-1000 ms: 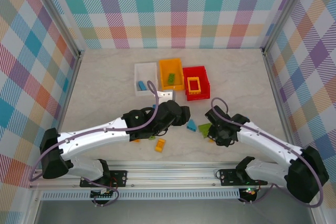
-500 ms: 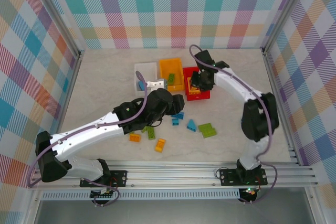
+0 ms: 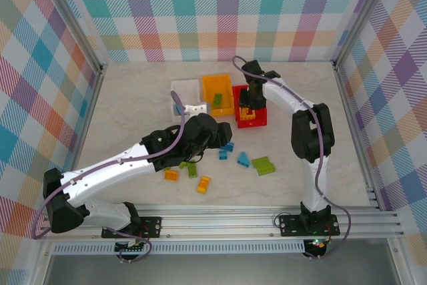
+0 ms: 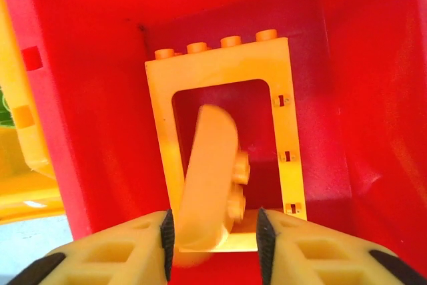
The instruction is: Sort the legos into containers by color
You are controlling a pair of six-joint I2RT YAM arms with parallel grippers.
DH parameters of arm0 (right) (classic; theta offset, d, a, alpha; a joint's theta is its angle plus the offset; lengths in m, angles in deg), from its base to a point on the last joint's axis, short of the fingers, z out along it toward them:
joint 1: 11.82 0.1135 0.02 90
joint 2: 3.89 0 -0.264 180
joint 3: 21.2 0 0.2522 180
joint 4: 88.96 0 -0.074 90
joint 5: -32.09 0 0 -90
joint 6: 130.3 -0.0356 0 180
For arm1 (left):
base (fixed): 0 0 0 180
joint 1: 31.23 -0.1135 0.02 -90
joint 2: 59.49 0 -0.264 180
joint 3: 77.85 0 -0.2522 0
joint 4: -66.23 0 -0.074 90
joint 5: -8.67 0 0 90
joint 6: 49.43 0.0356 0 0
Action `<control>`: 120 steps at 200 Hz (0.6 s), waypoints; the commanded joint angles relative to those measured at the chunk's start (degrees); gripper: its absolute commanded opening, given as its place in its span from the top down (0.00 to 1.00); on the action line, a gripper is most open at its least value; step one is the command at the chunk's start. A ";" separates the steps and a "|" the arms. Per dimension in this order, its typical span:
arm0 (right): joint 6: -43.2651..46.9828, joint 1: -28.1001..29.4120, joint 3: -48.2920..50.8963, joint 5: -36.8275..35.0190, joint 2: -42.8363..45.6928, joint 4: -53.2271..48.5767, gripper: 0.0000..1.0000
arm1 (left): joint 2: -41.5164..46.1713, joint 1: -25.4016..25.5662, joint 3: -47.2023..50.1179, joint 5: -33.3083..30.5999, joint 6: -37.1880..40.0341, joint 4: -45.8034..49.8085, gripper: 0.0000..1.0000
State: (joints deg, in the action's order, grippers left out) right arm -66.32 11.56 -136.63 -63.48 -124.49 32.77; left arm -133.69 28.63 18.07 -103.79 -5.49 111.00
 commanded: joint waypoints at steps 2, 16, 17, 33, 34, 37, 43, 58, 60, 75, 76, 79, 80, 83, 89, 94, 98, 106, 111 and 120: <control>1.45 0.09 -0.17 -0.88 5.21 -0.71 0.58 | 1.80 -0.61 -0.34 -1.51 -1.17 3.93 0.27; 1.95 0.15 -1.11 -1.05 7.10 -1.55 0.57 | 2.03 -0.94 -0.48 -1.76 -1.78 5.55 0.27; 2.03 0.16 -1.22 -1.08 7.25 -1.63 0.57 | 2.03 -1.00 -0.50 -1.73 -1.81 5.64 0.27; 2.13 0.35 -1.25 -1.84 10.82 -2.60 0.57 | 1.80 -1.62 -1.01 -1.21 -2.45 7.64 0.27; 2.12 0.35 -1.16 -1.87 11.13 -2.55 0.57 | 1.79 -1.69 -1.07 -1.11 -2.45 7.74 0.27; 2.12 0.35 -0.77 -1.98 12.09 -2.52 0.57 | 1.65 -1.75 -1.19 -0.86 -2.45 7.92 0.27; 2.11 0.46 0.17 -2.20 14.17 -2.35 0.57 | 1.32 -1.89 -1.37 -0.24 -2.33 8.06 0.27; 2.14 0.42 3.52 -3.16 20.06 -2.39 0.56 | 0.18 -1.93 -1.85 1.76 -1.66 7.18 0.27; 2.12 0.44 4.09 -3.25 20.86 -2.46 0.56 | -0.05 -1.93 -1.86 2.08 -1.55 6.97 0.27; 2.03 0.37 8.81 -4.89 27.06 -3.61 0.54 | -2.23 -1.93 -2.38 5.05 -1.14 4.75 0.27; 1.99 0.36 9.18 -5.07 27.47 -3.72 0.54 | -2.43 -1.93 -2.37 5.36 -1.09 4.63 0.27; 1.83 0.29 10.32 -5.48 28.71 -4.13 0.54 | -2.96 -1.87 -2.45 6.06 -1.05 4.08 0.27; 1.80 0.28 10.69 -5.71 29.08 -4.24 0.54 | -3.10 -1.86 -2.45 6.31 -1.05 3.85 0.27; 1.50 0.15 11.83 -6.22 30.38 -4.69 0.54 | -3.79 -1.85 -2.60 7.08 -1.06 3.13 0.28; 0.72 -0.27 14.09 -7.19 32.86 -5.76 0.53 | -5.18 -1.78 -2.83 8.58 -1.30 1.68 0.28; -0.02 -0.76 16.15 -7.93 34.64 -6.28 0.52 | -6.49 -1.69 -3.05 9.95 -1.58 0.15 0.28; -0.57 -1.22 17.76 -8.26 36.44 -6.81 0.52 | -7.73 -1.47 -3.26 11.20 -1.75 -1.20 0.29; -1.65 -2.46 20.93 -8.52 40.04 -7.52 0.51 | -10.60 -0.88 -4.42 13.08 -2.08 -3.40 0.29; -2.03 -3.30 22.53 -8.65 42.17 -8.18 0.51 | -12.70 -0.34 -5.66 14.14 -2.13 -4.37 0.30; -2.74 -4.90 24.81 -9.01 45.63 -9.08 0.50 | -17.18 0.80 -9.06 15.51 -1.88 -5.11 0.30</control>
State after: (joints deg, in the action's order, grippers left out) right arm -66.43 10.12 -118.29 -69.40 -84.53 29.45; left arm -142.54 27.62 14.61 -95.15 -7.00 111.96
